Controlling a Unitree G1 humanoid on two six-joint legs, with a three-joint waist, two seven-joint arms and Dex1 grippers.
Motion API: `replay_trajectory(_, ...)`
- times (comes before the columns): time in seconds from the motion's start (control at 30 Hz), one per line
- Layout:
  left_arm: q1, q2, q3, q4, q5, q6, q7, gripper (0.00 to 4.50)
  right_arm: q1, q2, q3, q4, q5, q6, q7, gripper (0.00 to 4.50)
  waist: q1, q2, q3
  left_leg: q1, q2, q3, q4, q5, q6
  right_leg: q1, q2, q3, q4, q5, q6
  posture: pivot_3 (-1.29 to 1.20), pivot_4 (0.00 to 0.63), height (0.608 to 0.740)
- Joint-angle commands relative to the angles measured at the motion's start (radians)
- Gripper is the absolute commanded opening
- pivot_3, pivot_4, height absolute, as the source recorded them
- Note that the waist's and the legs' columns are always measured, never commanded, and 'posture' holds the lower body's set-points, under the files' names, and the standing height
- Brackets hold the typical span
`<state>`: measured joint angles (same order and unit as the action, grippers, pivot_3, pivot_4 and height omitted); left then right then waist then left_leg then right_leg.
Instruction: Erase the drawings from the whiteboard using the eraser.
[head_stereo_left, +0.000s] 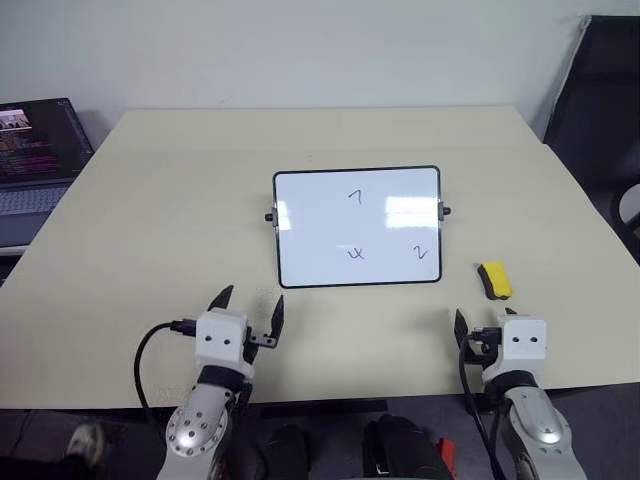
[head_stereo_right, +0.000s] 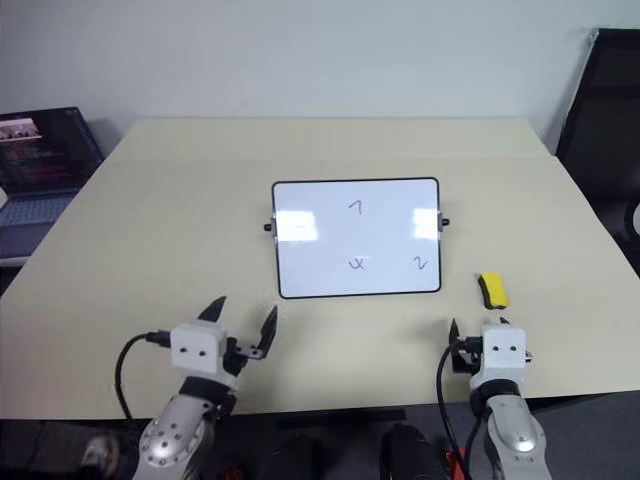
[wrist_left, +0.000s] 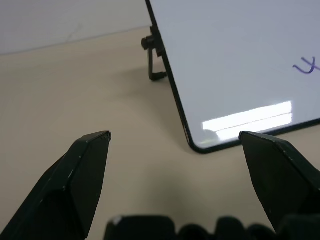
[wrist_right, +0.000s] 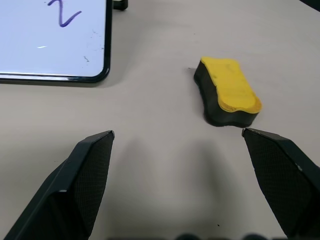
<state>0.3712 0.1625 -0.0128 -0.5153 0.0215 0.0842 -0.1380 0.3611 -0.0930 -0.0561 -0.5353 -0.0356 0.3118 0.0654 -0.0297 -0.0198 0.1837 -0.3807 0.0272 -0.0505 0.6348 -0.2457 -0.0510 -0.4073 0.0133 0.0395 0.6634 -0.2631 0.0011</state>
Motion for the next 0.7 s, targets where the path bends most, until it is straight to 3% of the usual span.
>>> replay_trajectory(0.03,-0.009,0.000,0.000,-0.077,0.016,0.002,0.011,4.50,0.004,-0.012,-0.004,-0.027,0.015,-0.011,0.018,4.48,0.001,0.000,0.000,0.000,0.000,0.000,0.000,0.000,0.000,0.000,0.000,0.000,0.000,0.000,0.000,0.00,0.150,0.740)
replay_trajectory(0.7,-0.120,-0.026,-0.043,-0.002,0.027,-0.006,0.006,4.50,-0.028,-0.039,-0.086,0.002,0.013,-0.047,0.003,4.48,0.000,-0.001,0.000,0.000,-0.001,0.001,0.000,0.000,0.000,0.000,0.001,0.001,0.000,0.002,0.003,0.00,0.150,0.740)
